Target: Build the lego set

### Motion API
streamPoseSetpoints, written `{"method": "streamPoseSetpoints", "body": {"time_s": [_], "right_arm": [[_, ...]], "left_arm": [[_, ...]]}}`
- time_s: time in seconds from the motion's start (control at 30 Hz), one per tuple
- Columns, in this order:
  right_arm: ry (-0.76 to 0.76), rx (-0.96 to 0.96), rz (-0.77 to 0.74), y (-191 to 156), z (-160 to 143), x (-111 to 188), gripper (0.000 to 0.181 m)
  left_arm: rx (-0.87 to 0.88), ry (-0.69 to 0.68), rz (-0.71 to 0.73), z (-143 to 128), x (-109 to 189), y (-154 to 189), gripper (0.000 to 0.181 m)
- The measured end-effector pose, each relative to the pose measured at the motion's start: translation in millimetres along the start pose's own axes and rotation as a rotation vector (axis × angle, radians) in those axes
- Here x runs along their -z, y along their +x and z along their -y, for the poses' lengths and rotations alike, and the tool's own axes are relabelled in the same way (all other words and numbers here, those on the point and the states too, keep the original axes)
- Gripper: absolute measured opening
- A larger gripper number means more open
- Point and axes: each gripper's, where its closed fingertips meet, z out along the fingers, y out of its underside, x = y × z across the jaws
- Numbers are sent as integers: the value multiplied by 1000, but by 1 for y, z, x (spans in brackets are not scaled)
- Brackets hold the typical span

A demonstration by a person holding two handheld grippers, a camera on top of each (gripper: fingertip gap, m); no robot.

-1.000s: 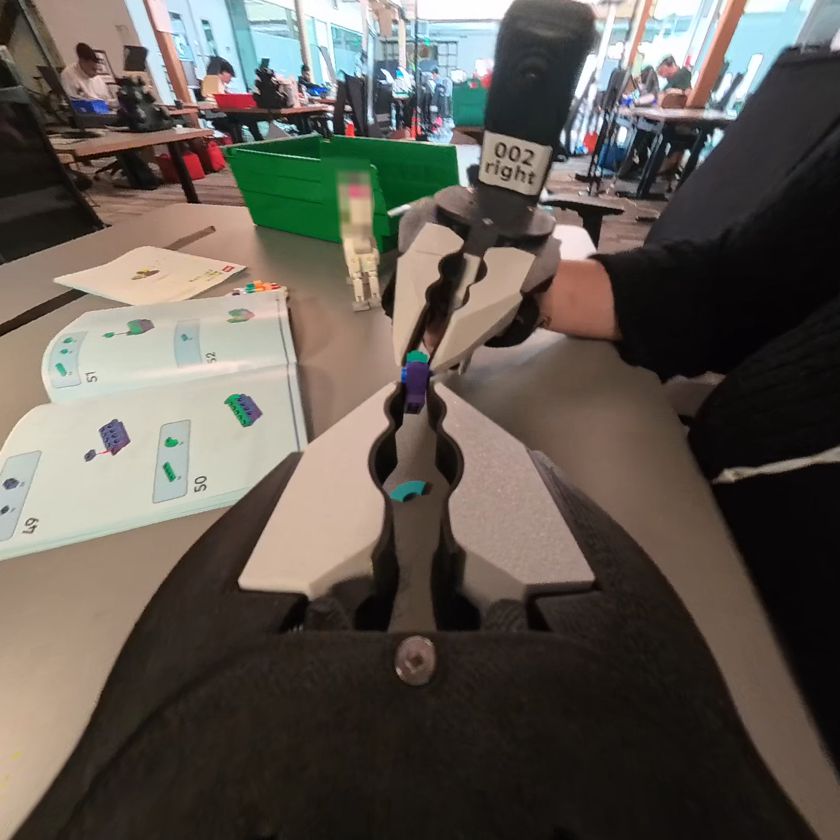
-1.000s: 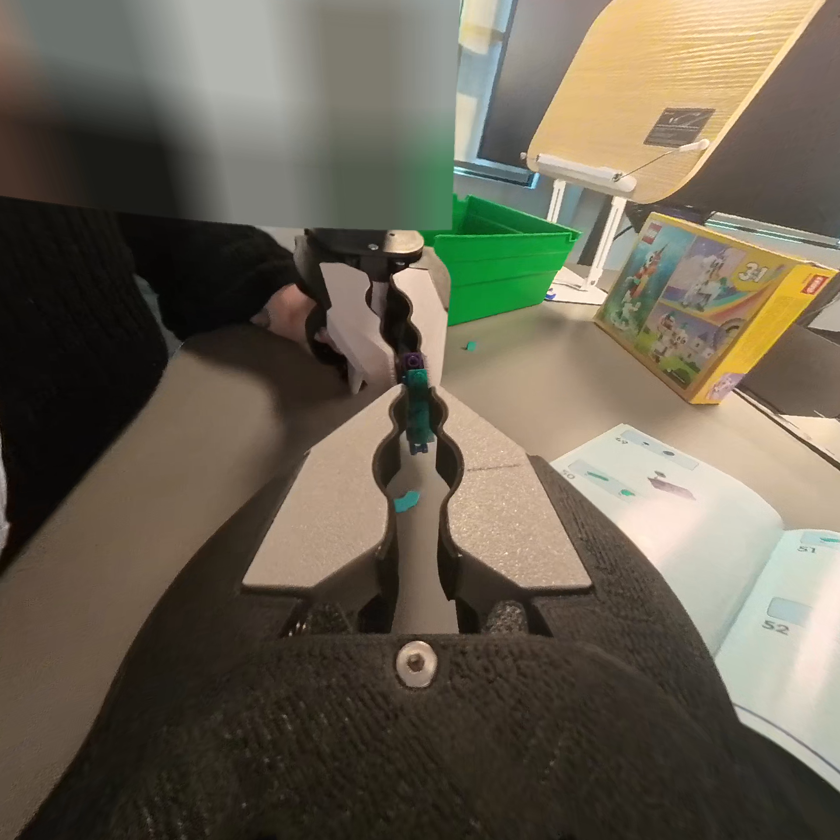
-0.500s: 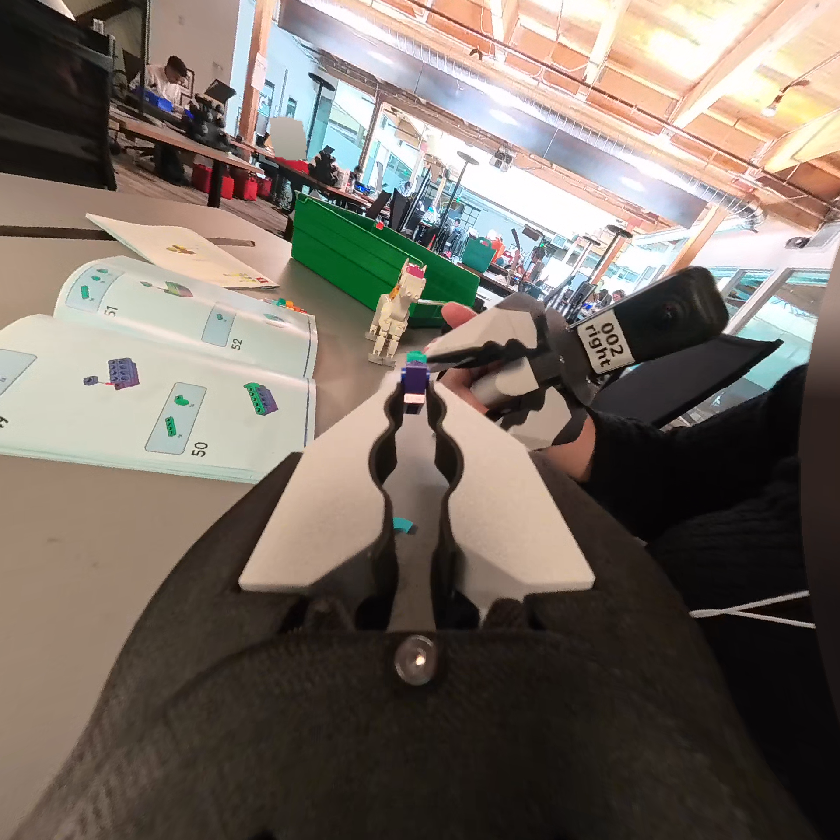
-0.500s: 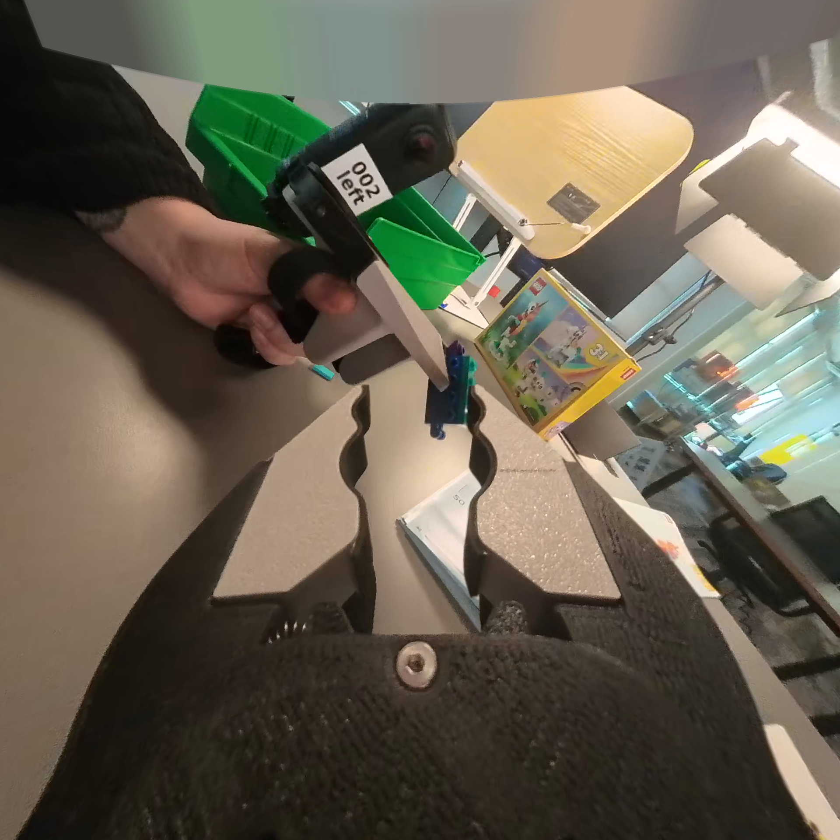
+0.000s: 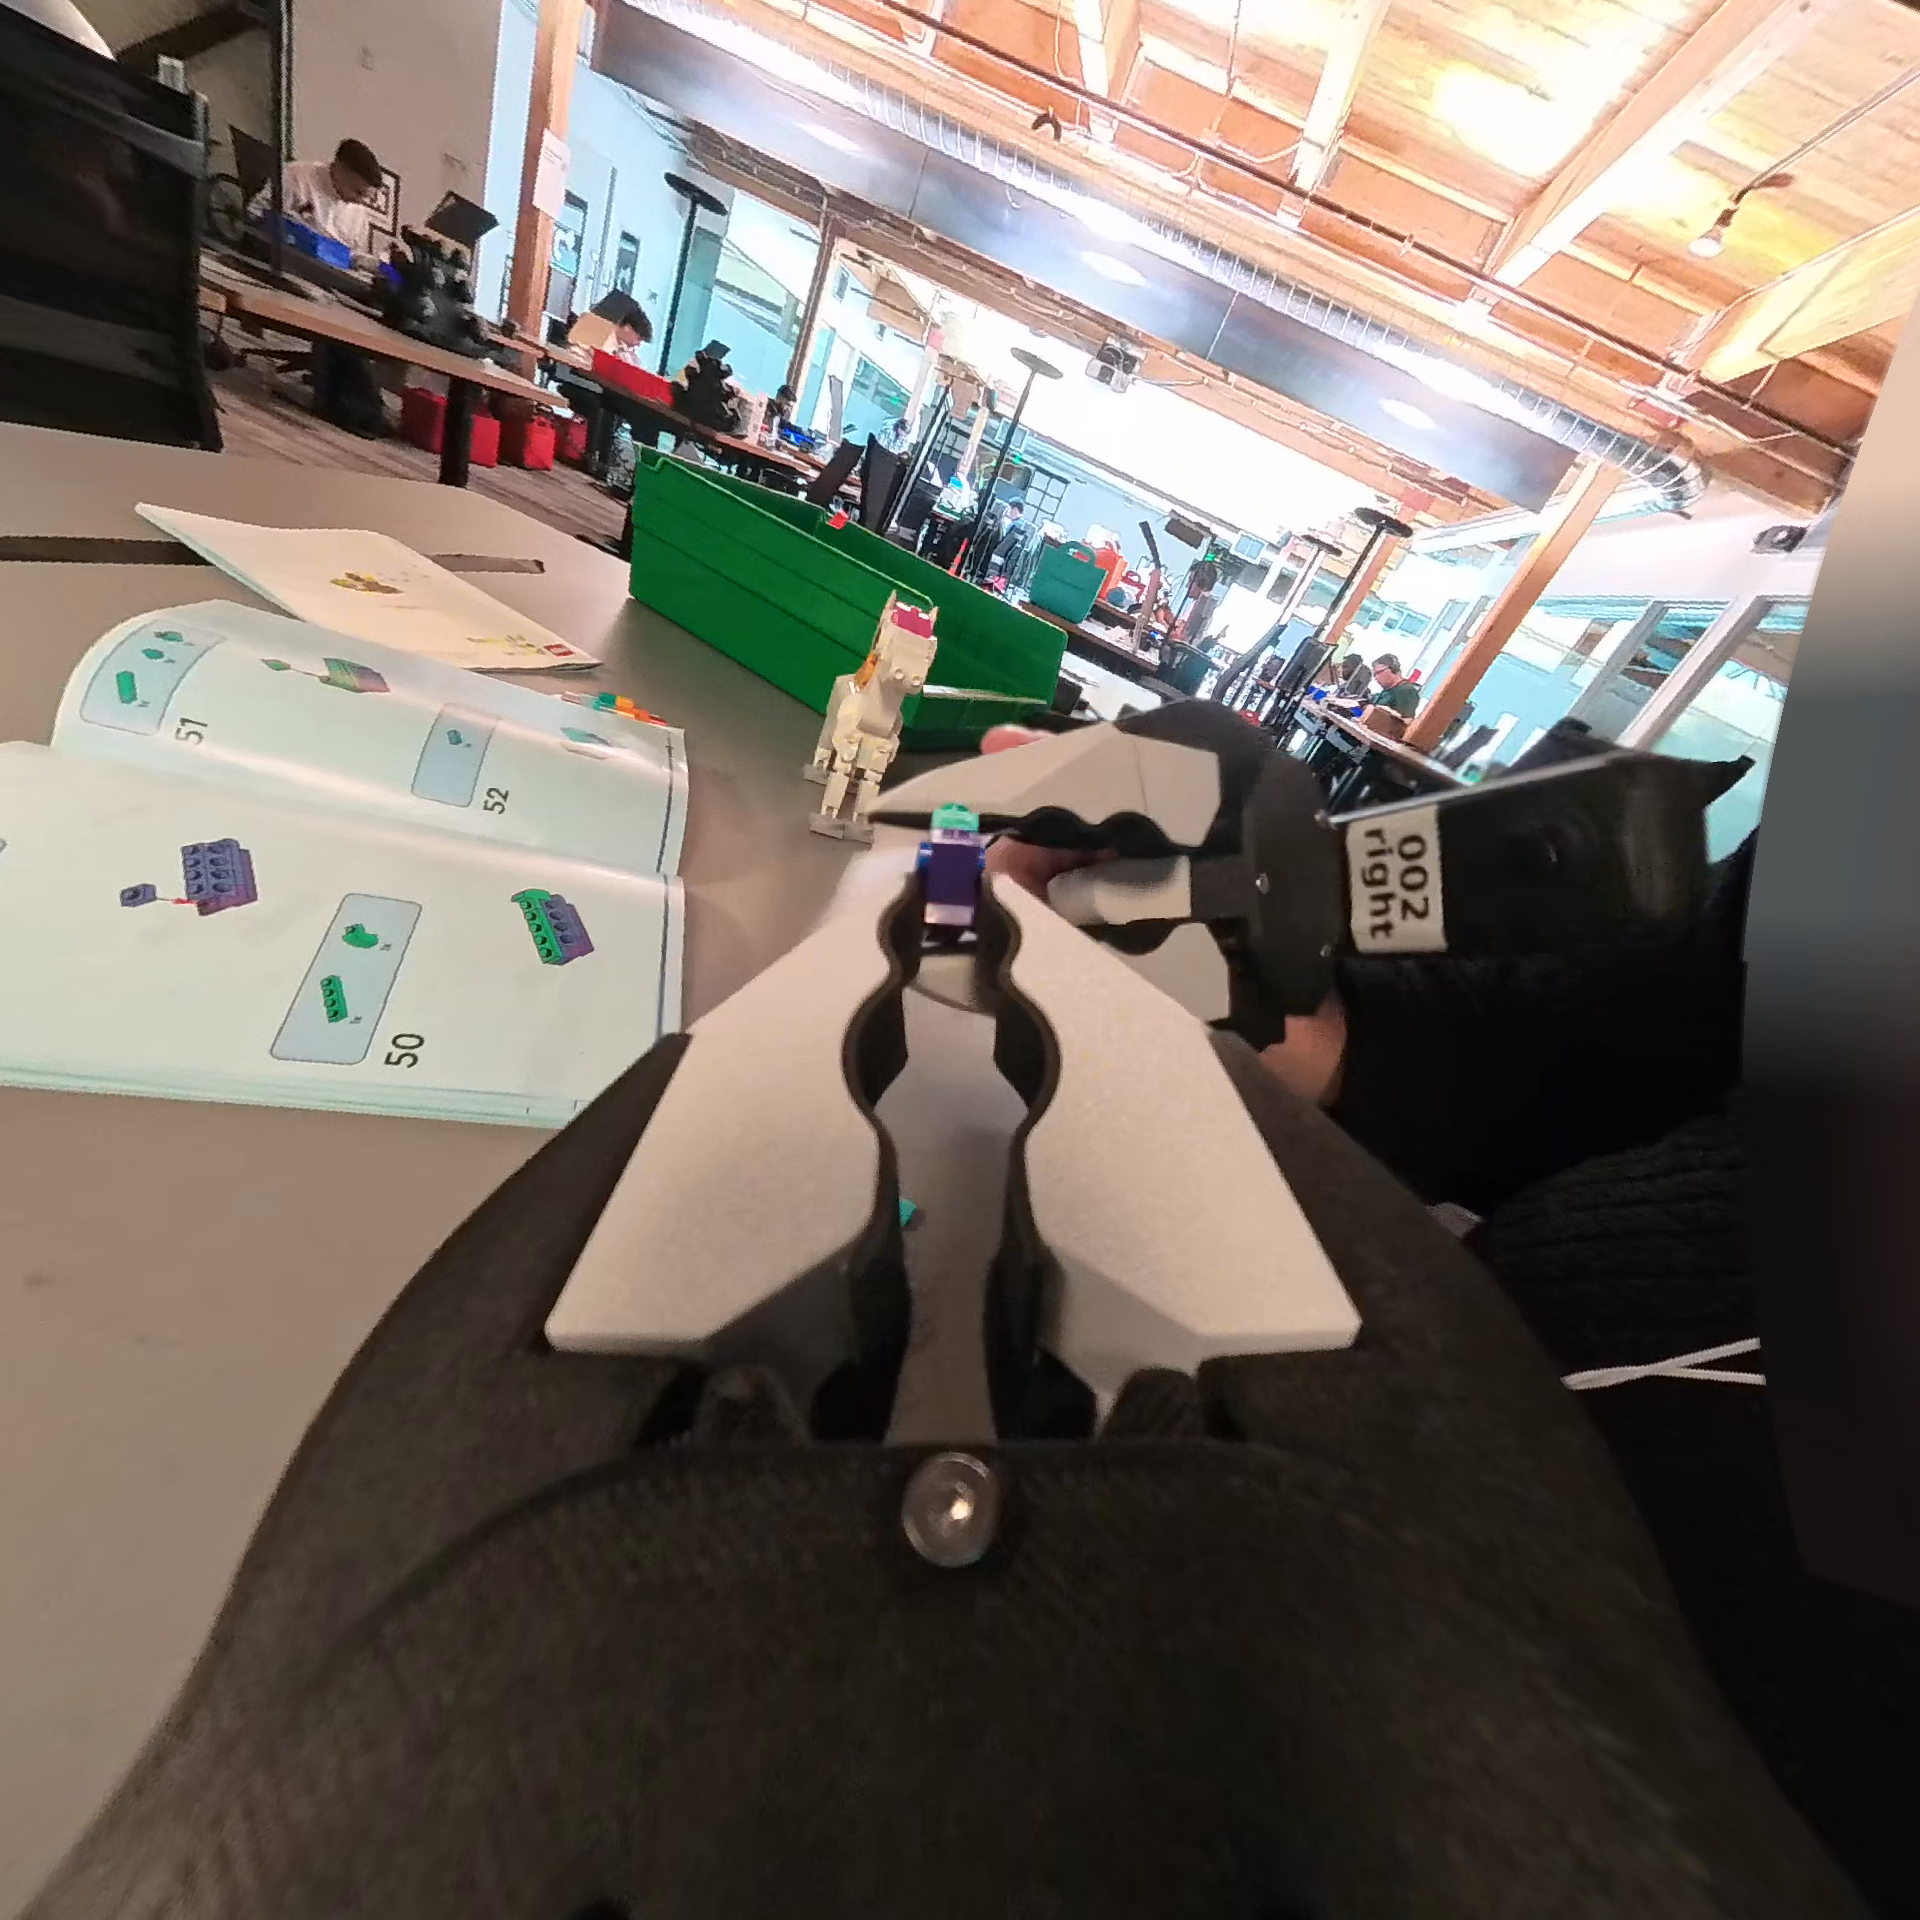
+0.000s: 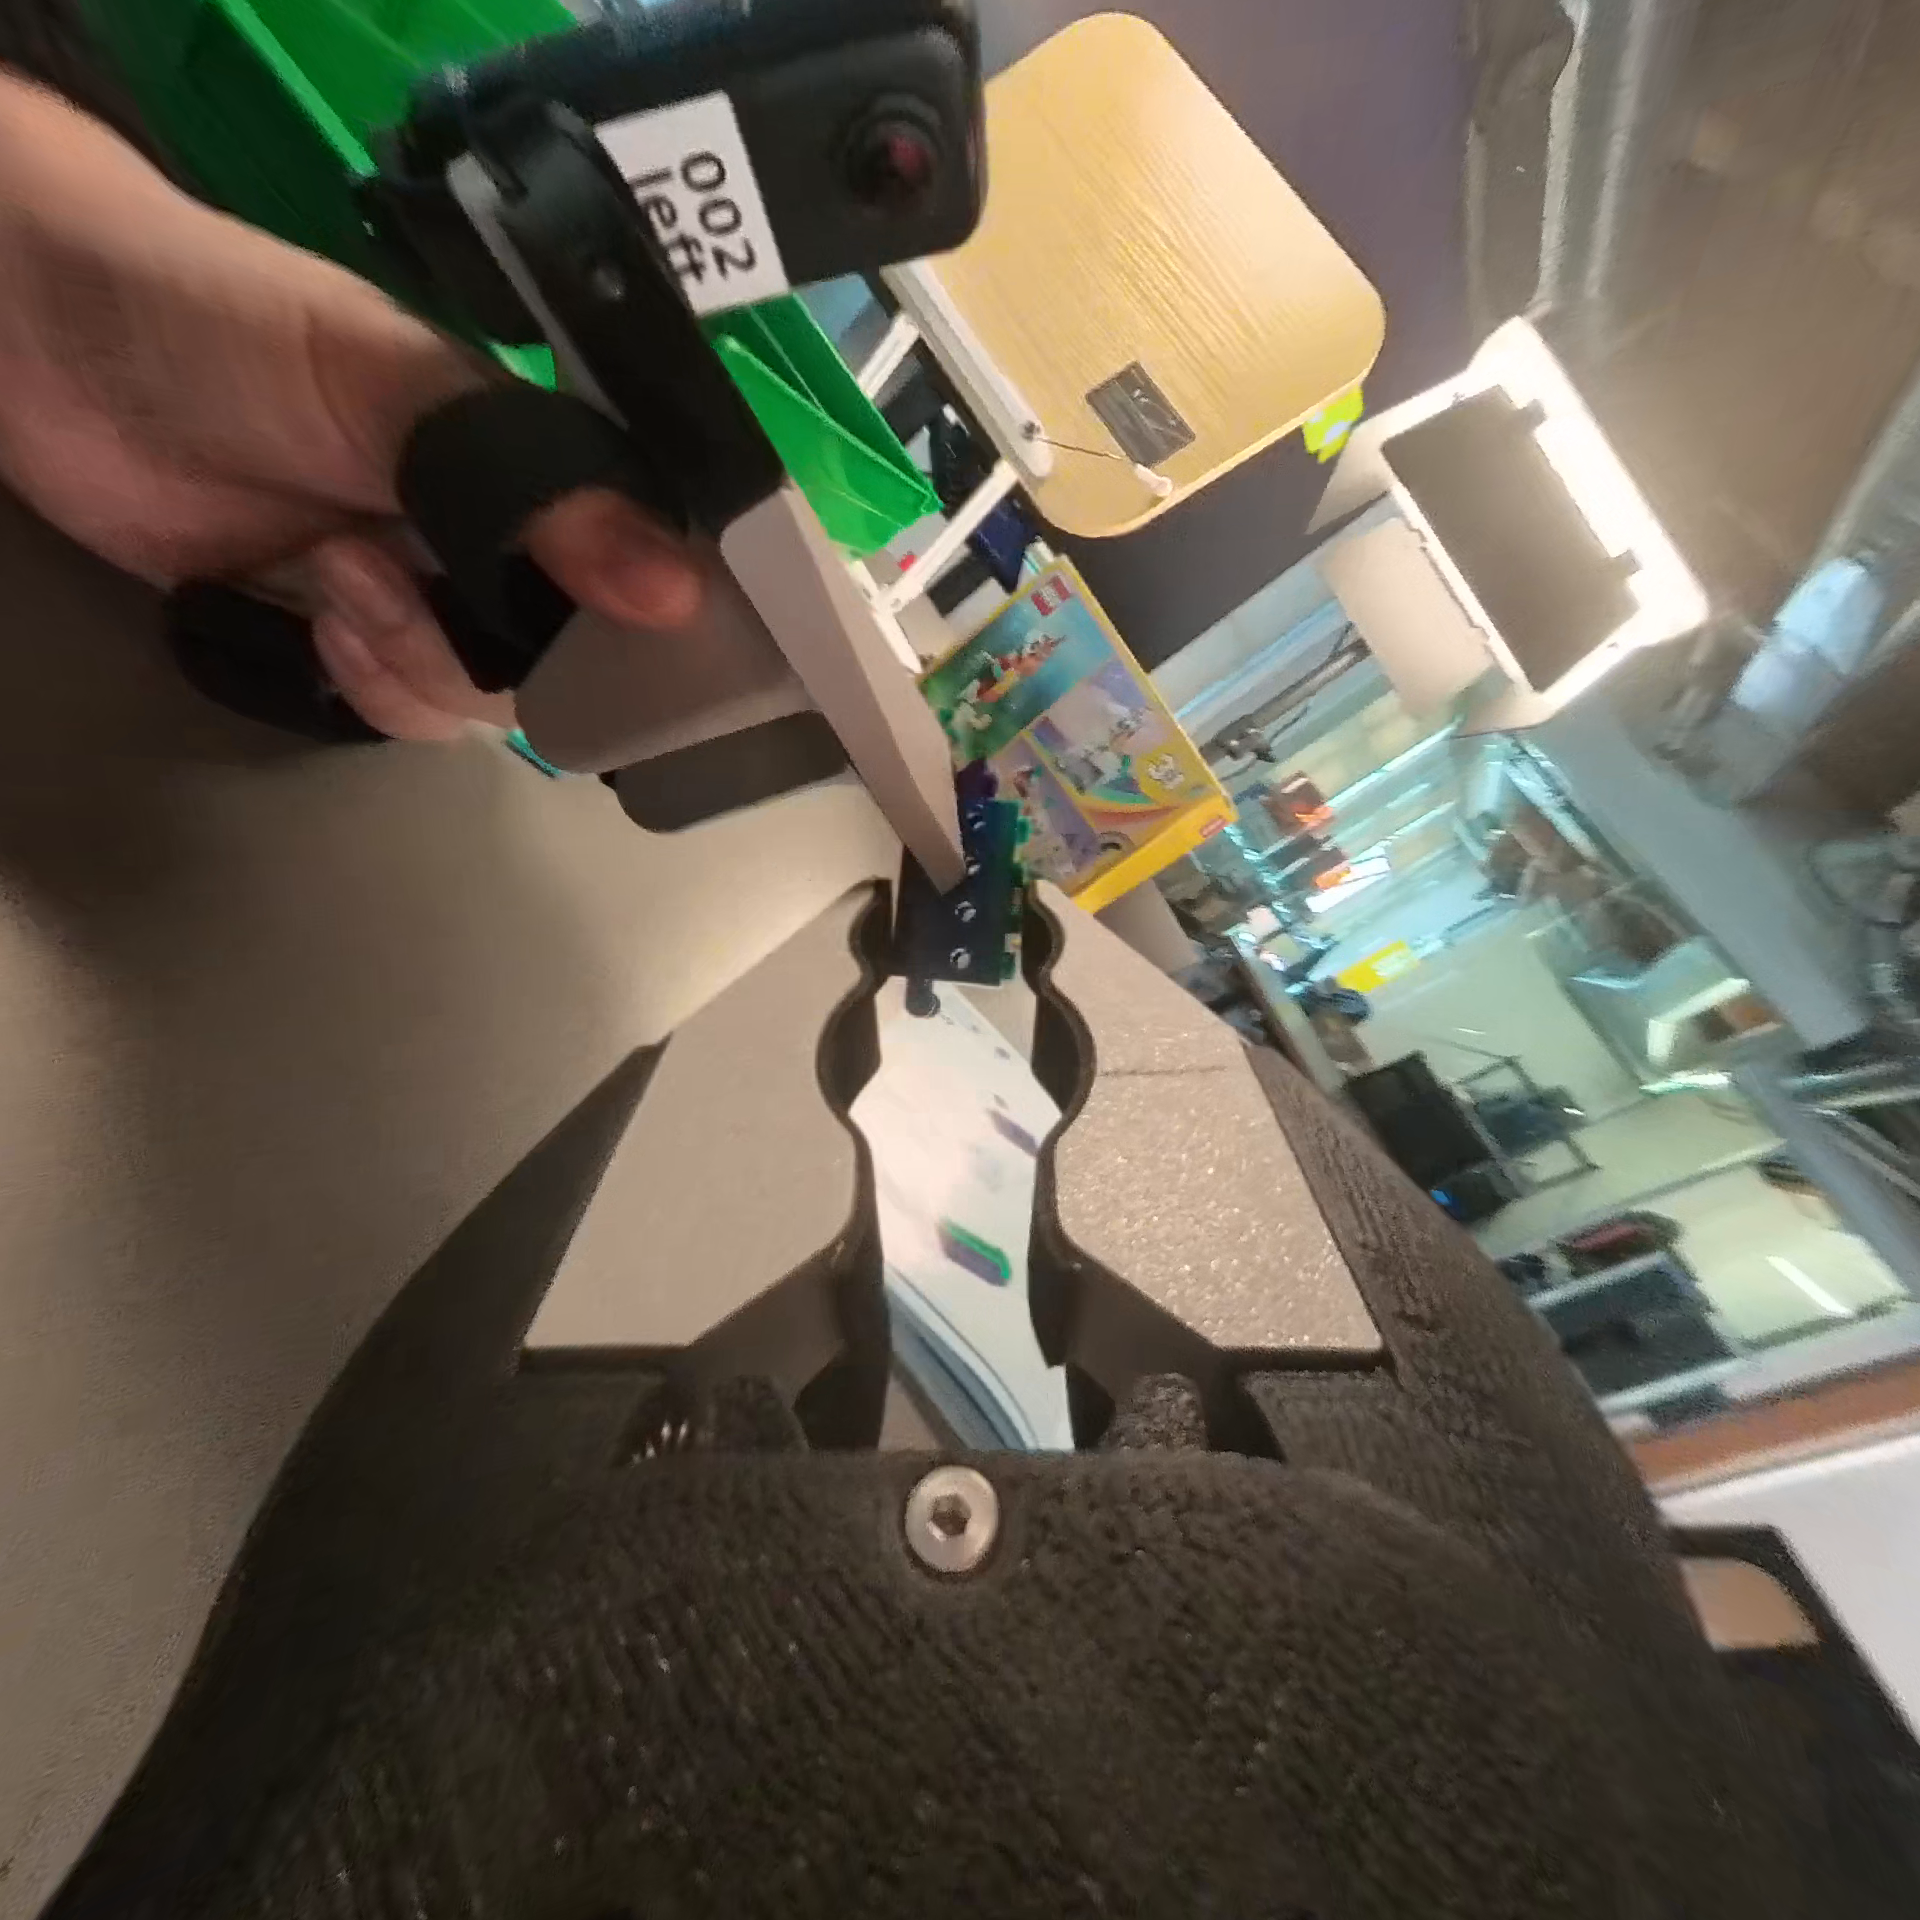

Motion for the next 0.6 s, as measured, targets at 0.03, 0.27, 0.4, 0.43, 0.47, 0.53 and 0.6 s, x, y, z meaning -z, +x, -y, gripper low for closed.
{"method": "streamPoseSetpoints", "body": {"time_s": [0.03, 0.27, 0.4, 0.43, 0.47, 0.53, 0.6], "right_arm": [[-9, 28, -15, 1, 0, -1, 22], [-38, 82, -36, 1, -3, -1, 22], [-68, 79, -94, 14, -13, 7, 21], [-72, 64, -106, 18, -16, 9, 21], [-74, 53, -120, 21, -19, 12, 21], [-74, 57, -155, 28, -22, 16, 21], [-63, 61, -180, 33, -24, 19, 21]], "left_arm": [[2, 2, -1, 0, 0, 0, 9], [-93, -27, 45, -2, 0, -1, 9], [-246, -47, 88, 5, 3, 6, 29], [-297, -46, 102, 10, 5, 11, 33], [-346, -33, 121, 17, 9, 17, 35], [-449, 6, 171, 34, 22, 33, 37], [-539, 46, 269, 49, 43, 45, 37]]}}
